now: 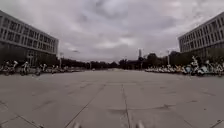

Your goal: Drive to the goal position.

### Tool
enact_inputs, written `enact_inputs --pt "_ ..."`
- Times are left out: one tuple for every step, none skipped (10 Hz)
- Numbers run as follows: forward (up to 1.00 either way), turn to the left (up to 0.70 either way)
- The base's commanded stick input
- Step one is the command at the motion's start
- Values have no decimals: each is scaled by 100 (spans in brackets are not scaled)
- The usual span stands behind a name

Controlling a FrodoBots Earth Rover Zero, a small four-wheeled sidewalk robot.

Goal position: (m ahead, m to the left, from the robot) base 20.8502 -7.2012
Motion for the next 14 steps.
enact_inputs --pt "45 0" --pt "45 0" --pt "45 0" --pt "45 0" --pt "45 0" --pt "45 0" --pt "45 0" --pt "45 0" --pt "45 0" --pt "45 0" --pt "45 0" --pt "45 0" --pt "45 0" --pt "45 0"
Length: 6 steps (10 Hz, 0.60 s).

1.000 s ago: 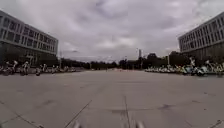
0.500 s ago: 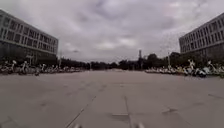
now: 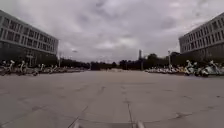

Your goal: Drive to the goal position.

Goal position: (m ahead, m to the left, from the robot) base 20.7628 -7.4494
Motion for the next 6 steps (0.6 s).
enact_inputs --pt "45 0" --pt "45 0" --pt "45 0" --pt "45 0" --pt "45 0" --pt "45 0"
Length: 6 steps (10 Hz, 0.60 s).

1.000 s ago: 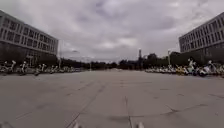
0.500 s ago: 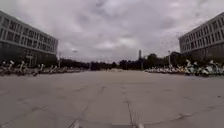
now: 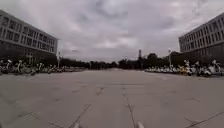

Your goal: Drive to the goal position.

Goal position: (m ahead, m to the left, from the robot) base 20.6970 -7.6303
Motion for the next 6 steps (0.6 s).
enact_inputs --pt "45 0" --pt "45 0" --pt "45 0" --pt "32 0" --pt "0 0" --pt "0 0"
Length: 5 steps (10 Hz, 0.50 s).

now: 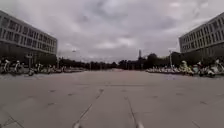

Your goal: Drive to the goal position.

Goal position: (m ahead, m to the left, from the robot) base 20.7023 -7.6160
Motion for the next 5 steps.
enact_inputs --pt "0 0" --pt "0 0" --pt "0 0" --pt "0 0" --pt "29 0"
